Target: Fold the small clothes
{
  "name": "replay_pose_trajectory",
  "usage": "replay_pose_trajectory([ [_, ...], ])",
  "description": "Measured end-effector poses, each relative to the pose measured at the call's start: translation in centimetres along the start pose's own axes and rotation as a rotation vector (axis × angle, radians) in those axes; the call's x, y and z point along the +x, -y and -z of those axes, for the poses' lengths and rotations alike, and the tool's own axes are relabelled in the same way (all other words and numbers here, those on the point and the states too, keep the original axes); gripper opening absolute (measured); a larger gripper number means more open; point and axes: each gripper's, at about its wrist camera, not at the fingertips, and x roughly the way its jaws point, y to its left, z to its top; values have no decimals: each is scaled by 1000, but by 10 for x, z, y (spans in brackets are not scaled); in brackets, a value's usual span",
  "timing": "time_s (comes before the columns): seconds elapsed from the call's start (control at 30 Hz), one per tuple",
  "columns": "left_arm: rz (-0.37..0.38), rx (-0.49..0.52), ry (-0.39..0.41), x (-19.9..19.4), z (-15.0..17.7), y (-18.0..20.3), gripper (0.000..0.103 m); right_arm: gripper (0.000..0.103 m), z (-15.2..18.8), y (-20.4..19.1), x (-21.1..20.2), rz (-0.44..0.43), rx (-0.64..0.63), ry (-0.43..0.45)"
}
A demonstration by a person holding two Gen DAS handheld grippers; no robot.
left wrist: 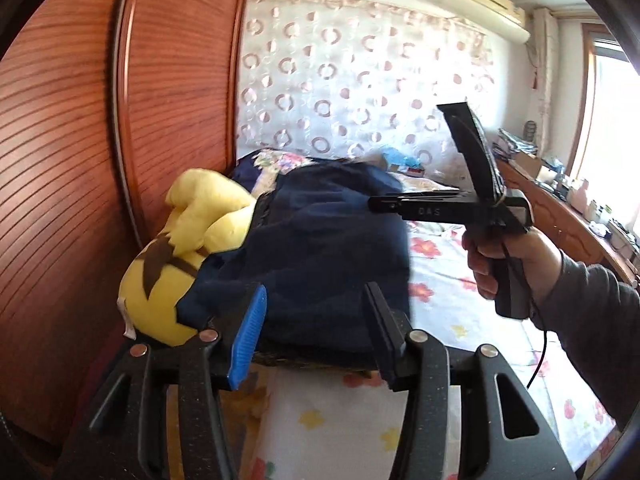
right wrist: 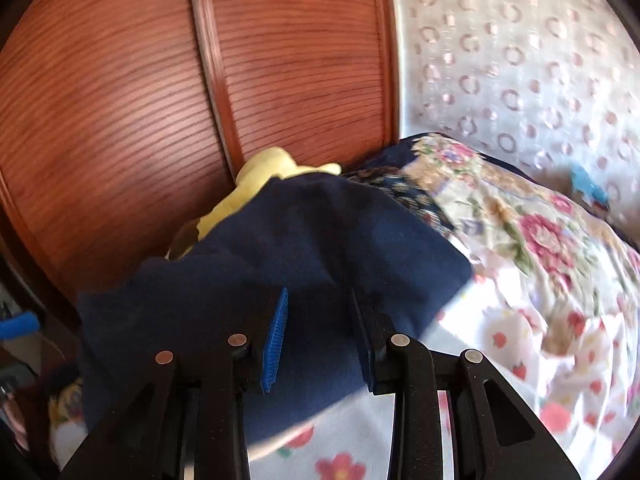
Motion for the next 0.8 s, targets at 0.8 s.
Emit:
replay_pose_trajectory([
  [0.8, 133, 181, 103, -74, 0, 163, 51, 65, 215, -123, -334, 494, 224, 300],
])
